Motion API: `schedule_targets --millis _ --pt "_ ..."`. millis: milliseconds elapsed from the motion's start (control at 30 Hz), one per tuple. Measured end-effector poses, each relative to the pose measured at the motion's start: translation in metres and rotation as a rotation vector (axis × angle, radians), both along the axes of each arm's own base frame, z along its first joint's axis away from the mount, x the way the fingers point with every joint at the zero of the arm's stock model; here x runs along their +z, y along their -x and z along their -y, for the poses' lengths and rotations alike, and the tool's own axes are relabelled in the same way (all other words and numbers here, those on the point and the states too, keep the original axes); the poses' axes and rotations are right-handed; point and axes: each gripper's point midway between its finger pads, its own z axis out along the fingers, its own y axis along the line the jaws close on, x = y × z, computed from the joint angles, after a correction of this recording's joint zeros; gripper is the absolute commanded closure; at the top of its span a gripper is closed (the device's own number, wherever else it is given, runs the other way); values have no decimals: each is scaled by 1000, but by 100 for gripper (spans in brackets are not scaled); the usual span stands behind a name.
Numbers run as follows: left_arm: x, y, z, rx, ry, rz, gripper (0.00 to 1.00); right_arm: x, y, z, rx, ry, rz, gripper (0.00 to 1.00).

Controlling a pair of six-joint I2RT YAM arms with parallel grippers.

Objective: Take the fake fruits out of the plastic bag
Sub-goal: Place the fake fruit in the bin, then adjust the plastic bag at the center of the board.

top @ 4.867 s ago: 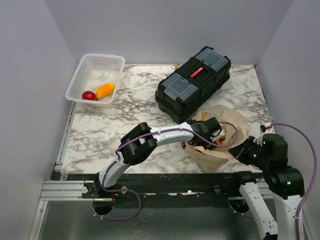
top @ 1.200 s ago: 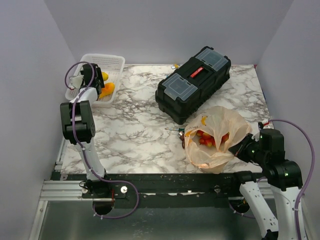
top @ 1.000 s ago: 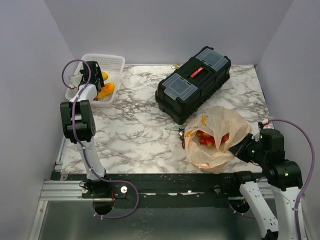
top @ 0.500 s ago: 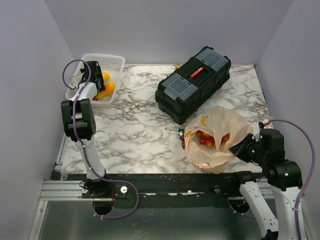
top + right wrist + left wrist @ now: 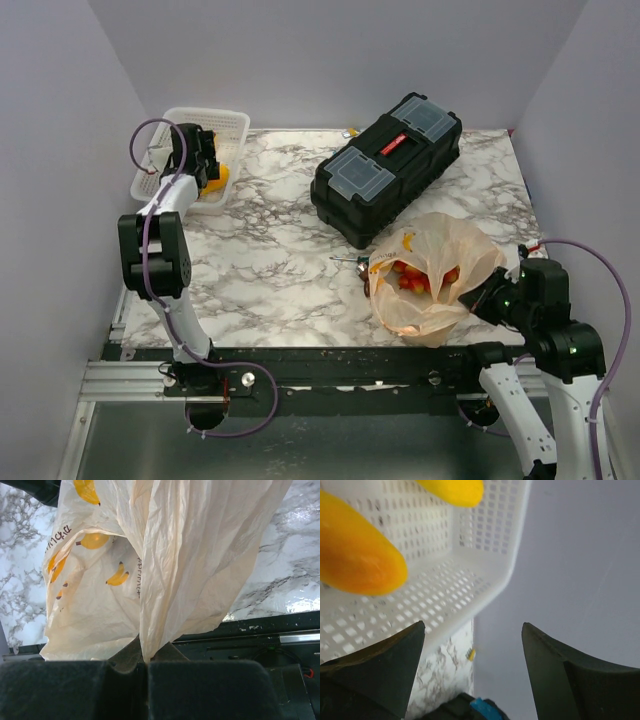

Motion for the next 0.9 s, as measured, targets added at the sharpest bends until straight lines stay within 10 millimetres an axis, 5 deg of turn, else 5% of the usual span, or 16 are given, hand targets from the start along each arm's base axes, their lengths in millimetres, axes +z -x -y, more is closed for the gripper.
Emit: schedule_targets --millis 233,533,633,700,800,900 --pt "65 43 71 -187 -69 152 24 3 1 1 -5 2 30 99" --pt "137 135 184 -589 -280 407 25 7 3 1 -5 0 53 99" --pt "163 188 251 -833 -350 544 25 10 3 1 -5 -1 62 99" --pt "180 241 306 -1042 -413 661 25 12 3 1 -5 -2 67 99" --pt "193 309 354 -1273 -496 804 25 15 3 1 -11 -9 74 99" --pt "194 361 378 -1450 -577 915 25 17 5 1 -25 -26 79 99"
